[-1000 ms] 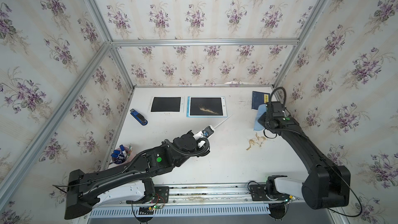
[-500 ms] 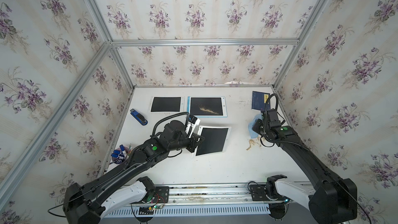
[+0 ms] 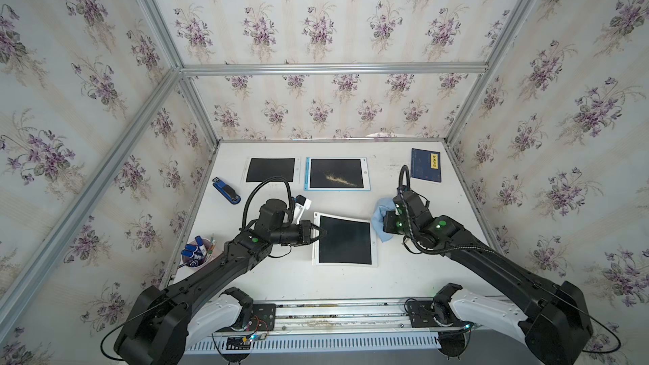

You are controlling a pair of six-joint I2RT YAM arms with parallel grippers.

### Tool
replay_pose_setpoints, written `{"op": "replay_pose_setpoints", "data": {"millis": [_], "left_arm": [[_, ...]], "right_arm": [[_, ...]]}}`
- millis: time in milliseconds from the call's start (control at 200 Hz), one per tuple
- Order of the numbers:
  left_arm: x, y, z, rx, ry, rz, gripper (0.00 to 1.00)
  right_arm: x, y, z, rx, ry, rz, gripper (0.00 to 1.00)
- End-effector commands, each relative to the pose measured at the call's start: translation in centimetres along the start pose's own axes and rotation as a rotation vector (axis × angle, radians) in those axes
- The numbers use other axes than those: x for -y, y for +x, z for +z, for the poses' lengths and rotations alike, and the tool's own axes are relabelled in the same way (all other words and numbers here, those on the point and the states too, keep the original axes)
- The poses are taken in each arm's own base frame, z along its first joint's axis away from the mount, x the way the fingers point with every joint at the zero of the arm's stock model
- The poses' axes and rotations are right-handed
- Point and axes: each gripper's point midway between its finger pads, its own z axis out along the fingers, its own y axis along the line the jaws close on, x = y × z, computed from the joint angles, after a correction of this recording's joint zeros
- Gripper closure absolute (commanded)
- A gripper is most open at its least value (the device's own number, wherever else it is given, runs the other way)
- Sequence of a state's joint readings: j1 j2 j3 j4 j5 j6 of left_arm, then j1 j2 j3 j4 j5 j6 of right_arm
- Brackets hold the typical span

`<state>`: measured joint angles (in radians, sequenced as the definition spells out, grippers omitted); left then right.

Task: Wipe the drawing tablet
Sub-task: Adjust the drawing tablet, then place the cleaning item at the center of the board.

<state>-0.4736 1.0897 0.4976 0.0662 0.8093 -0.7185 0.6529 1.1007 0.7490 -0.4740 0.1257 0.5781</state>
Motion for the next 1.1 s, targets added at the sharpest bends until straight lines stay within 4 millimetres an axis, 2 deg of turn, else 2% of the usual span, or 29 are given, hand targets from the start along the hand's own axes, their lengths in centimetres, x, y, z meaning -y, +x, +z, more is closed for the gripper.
{"op": "replay_pose_setpoints", "data": {"millis": [0, 60, 170, 190, 315, 450, 624, 754, 784, 854, 929, 989, 1094], "left_arm": [[0.7, -0.7, -0.1, 0.03, 0.045, 0.058, 1.0], [0.4, -0.6, -0.4, 0.043, 0.031, 0.071, 1.0], [0.0, -0.3, -1.2, 0.077, 0.012, 0.095, 1.0], [0.0, -0.2, -1.3, 0.083, 0.013, 0.096, 1.0], [0.3, 0.3, -1.8, 0.085, 0.037, 0.114, 1.0], [1.0, 0.5, -2.4, 0.098, 0.064, 0.149, 1.0], [2.6, 0.5, -3.1, 0.111, 0.119, 0.232, 1.0], [3.1, 0.7, -3.5, 0.121, 0.132, 0.278, 1.0], [3.1, 0.7, -3.5, 0.122, 0.135, 0.285, 1.0], [3.4, 0.7, -3.7, 0.127, 0.141, 0.301, 1.0], [3.4, 0.8, -3.7, 0.131, 0.139, 0.316, 1.0], [3.2, 0.7, -3.7, 0.133, 0.134, 0.325, 1.0], [3.0, 0.5, -3.6, 0.136, 0.126, 0.329, 1.0]], "right_arm": [[0.4, -0.9, 0.4, 0.052, 0.073, -0.025, 1.0], [2.0, -1.8, 0.8, 0.082, 0.161, -0.005, 1.0], [5.4, -4.9, 2.5, 0.1, 0.312, 0.054, 1.0], [7.1, -5.8, 2.9, 0.098, 0.363, 0.092, 1.0], [13.3, -9.4, 4.1, 0.16, 0.658, 0.176, 1.0], [17.6, -11.6, 5.3, 0.158, 0.91, 0.221, 1.0], [20.9, -12.7, 9.8, 0.057, 0.893, 0.297, 1.0], [21.7, -13.4, 12.3, 0.014, 0.777, 0.351, 0.99], [21.7, -13.5, 12.5, 0.011, 0.77, 0.347, 0.94], [21.5, -13.5, 12.9, 0.003, 0.768, 0.326, 0.44], [21.3, -13.6, 12.4, 0.016, 0.784, 0.314, 0.13], [20.8, -14.0, 11.6, 0.04, 0.776, 0.292, 0.03], [19.1, -15.3, 9.4, 0.096, 0.754, 0.249, 0.0]]}}
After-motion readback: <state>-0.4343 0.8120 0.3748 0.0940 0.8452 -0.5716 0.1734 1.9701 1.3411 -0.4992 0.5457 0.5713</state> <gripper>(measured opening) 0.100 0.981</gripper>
